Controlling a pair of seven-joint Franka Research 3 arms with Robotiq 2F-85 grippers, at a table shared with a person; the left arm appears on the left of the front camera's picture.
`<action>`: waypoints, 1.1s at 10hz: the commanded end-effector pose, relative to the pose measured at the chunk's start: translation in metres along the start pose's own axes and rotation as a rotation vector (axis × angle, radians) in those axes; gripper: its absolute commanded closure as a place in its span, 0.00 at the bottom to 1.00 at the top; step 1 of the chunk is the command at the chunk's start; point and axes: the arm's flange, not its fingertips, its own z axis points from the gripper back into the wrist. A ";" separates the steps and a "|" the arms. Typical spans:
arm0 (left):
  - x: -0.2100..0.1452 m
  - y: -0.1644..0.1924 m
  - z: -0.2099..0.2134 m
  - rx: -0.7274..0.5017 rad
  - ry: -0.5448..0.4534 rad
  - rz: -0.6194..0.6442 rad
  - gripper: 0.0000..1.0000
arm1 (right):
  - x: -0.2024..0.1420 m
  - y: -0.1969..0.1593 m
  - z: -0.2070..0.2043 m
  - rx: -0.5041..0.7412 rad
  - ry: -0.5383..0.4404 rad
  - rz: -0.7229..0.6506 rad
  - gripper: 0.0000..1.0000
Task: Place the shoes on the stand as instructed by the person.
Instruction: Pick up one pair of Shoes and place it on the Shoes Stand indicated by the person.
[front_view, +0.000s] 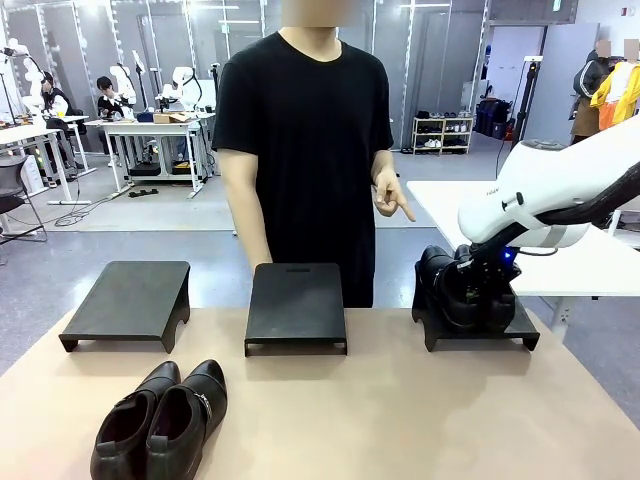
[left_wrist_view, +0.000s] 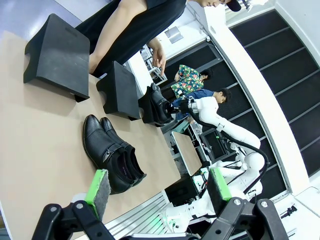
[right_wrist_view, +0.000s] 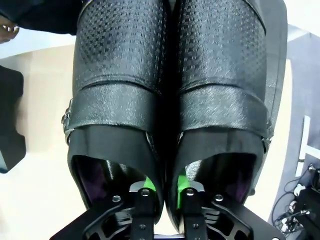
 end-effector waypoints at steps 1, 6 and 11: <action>0.000 0.000 0.001 -0.010 -0.002 -0.017 0.00 | 0.003 0.001 0.006 -0.021 -0.023 -0.023 0.32; 0.000 0.000 0.001 -0.010 -0.002 -0.017 0.00 | -0.009 -0.001 0.011 0.003 -0.029 -0.043 0.07; 0.000 0.000 0.001 -0.010 -0.002 -0.017 0.00 | -0.003 0.000 0.009 0.003 -0.010 -0.013 0.00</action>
